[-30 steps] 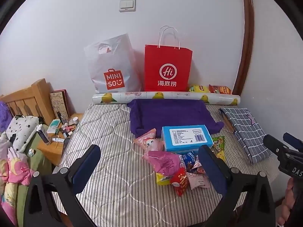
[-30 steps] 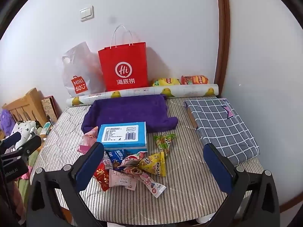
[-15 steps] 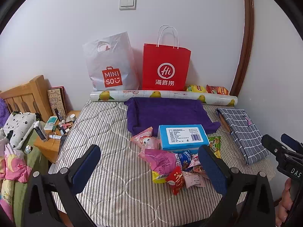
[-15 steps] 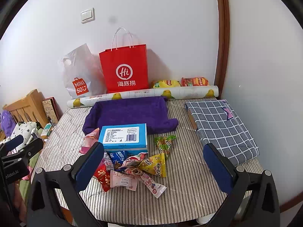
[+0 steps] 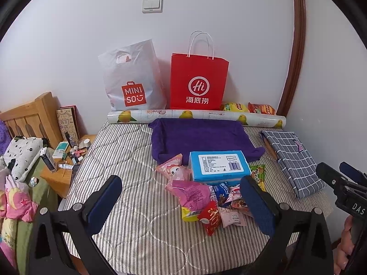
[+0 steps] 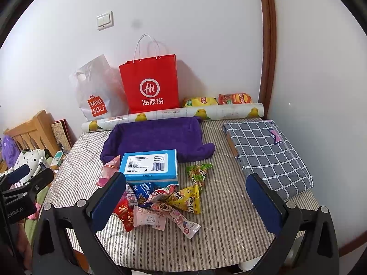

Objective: Organize snacks

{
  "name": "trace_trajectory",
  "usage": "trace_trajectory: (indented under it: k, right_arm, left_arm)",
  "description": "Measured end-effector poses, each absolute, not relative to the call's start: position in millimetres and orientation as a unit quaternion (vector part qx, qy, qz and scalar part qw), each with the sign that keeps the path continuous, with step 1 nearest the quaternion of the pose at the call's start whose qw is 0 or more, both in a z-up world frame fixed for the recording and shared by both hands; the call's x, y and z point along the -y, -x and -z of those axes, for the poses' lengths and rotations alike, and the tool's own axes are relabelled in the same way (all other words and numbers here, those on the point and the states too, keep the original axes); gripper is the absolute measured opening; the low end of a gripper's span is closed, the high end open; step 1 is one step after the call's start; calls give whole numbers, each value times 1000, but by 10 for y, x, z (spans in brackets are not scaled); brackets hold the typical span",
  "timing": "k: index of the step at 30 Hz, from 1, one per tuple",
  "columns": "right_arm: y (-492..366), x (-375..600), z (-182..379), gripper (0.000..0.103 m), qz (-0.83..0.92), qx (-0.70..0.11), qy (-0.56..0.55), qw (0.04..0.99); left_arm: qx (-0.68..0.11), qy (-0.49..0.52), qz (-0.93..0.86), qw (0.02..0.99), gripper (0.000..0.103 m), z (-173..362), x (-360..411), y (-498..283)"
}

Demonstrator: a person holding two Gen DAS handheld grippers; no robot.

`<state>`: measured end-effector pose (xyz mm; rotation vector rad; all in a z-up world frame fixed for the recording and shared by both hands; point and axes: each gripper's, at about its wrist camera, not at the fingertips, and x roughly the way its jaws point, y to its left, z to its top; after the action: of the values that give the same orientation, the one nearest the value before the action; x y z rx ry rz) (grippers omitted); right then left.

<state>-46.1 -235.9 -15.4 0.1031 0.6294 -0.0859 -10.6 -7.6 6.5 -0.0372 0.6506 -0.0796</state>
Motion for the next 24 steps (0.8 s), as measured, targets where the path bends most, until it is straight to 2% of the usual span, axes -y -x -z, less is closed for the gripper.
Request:
trace_trajectory:
  k: [24]
  right_arm:
    - [499,2379,155,103,44,-309,-52,949]
  left_arm:
    - [-319,14,40,947,103,-32,141,140]
